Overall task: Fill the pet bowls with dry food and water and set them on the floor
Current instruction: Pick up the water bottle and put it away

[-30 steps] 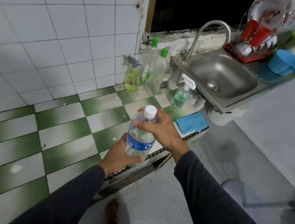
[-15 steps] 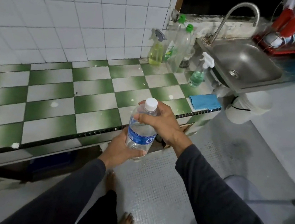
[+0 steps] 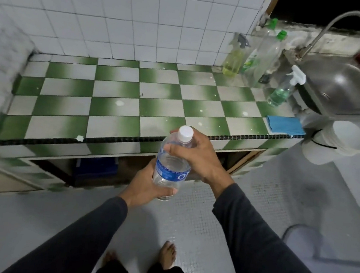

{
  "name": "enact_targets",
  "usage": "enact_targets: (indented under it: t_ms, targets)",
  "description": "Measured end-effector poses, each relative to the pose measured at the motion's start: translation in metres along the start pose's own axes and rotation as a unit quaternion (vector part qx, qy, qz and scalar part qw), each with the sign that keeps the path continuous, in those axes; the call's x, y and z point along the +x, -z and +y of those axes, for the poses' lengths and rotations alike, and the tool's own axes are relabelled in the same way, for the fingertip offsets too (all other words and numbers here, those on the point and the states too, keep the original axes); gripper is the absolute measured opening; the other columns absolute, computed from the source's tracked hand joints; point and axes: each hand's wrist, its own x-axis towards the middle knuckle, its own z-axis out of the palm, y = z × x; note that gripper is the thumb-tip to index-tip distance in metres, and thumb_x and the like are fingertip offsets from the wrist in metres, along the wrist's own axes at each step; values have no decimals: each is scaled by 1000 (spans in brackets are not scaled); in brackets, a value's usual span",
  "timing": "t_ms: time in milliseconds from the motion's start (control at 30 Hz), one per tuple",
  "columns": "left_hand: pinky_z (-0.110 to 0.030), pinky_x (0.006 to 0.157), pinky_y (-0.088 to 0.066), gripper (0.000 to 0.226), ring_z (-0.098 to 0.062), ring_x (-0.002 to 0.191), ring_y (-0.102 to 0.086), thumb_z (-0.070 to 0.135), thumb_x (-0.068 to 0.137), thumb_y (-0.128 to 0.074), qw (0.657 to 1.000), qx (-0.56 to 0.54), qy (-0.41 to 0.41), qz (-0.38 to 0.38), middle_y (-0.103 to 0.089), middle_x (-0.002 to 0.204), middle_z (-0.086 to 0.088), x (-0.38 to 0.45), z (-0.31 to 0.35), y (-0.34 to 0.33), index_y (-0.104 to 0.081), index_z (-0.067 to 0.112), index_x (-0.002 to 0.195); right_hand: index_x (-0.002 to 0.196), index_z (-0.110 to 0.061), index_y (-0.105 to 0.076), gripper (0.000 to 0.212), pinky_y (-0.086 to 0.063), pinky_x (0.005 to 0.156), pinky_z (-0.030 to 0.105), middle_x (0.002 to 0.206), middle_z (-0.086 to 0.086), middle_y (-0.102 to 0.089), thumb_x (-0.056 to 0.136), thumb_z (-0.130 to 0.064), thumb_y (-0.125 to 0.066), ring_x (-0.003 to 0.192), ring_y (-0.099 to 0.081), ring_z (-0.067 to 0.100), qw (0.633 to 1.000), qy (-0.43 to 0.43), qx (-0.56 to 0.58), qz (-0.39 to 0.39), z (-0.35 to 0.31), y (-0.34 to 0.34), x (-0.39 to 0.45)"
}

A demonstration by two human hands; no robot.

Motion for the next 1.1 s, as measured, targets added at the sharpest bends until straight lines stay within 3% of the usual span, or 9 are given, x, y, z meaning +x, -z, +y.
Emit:
enact_targets:
  t_ms: [267, 433, 600, 667, 767, 900, 1000, 1100]
  targets:
    - [-43, 103, -55, 88, -4, 116, -66, 37, 64, -98, 999, 2, 25, 42, -68, 128, 17, -51, -50, 68, -50, 40, 137, 108, -15, -70, 38, -58, 94, 54, 100, 4, -76, 76, -24, -87, 98, -72, 24, 1000, -8, 5, -30, 1, -94, 2]
    - [-43, 102, -56, 89, -8, 119, -65, 32, 66, -97, 998, -1, 40, 51, -66, 131, 13, -65, -82, 98, -47, 39, 140, 108, -19, -70, 41, -59, 93, 52, 100, -2, -76, 73, -29, -88, 98, -72, 20, 999, -23, 1, -45, 14, -138, 13]
    - [-43, 102, -56, 98, -7, 122, -63, 53, 59, -98, 996, 23, 63, 58, -64, 135, 17, -59, -116, 108, -46, 41, 141, 108, -27, -70, 38, -58, 94, 50, 102, -9, -75, 75, -27, -89, 102, -70, 16, 996, -40, -12, -74, 36, -163, 31]
    - [-41, 101, -56, 99, -3, 119, -63, 57, 57, -97, 995, 24, 68, 67, -65, 133, 18, -55, -130, 108, -48, 38, 141, 109, -26, -69, 38, -59, 92, 44, 103, -9, -74, 76, -26, -89, 101, -69, 12, 995, -44, -16, -88, 47, -166, 42]
    - [-37, 100, -57, 96, -2, 117, -64, 56, 58, -96, 994, 20, 71, 79, -66, 130, 19, -42, -150, 103, -49, 38, 140, 110, -21, -68, 39, -54, 79, 23, 103, -7, -74, 77, -24, -88, 97, -68, 4, 993, -49, -16, -106, 70, -168, 58]
    - [-35, 99, -55, 93, -3, 116, -65, 53, 59, -96, 993, 3, 74, 90, -67, 129, 18, -14, -186, 95, -51, 40, 138, 113, -20, -68, 41, -52, 82, 23, 106, -8, -73, 77, -25, -88, 98, -67, 3, 990, -48, -31, -126, 114, -173, 84]
    - [-29, 97, -54, 87, 0, 117, -64, 38, 63, -99, 991, -18, 87, 96, -67, 128, 19, 8, -221, 87, -50, 47, 135, 110, -16, -69, 41, -54, 78, 18, 105, -4, -74, 75, -20, -89, 96, -68, 5, 991, -36, -35, -123, 154, -177, 103]
    - [-27, 97, -55, 85, 0, 117, -64, 31, 67, -97, 992, -31, 87, 86, -67, 129, 19, 33, -259, 80, -51, 43, 138, 109, -13, -69, 41, -55, 75, 14, 104, -2, -73, 74, -18, -90, 96, -68, 6, 991, -33, -35, -123, 199, -181, 122]
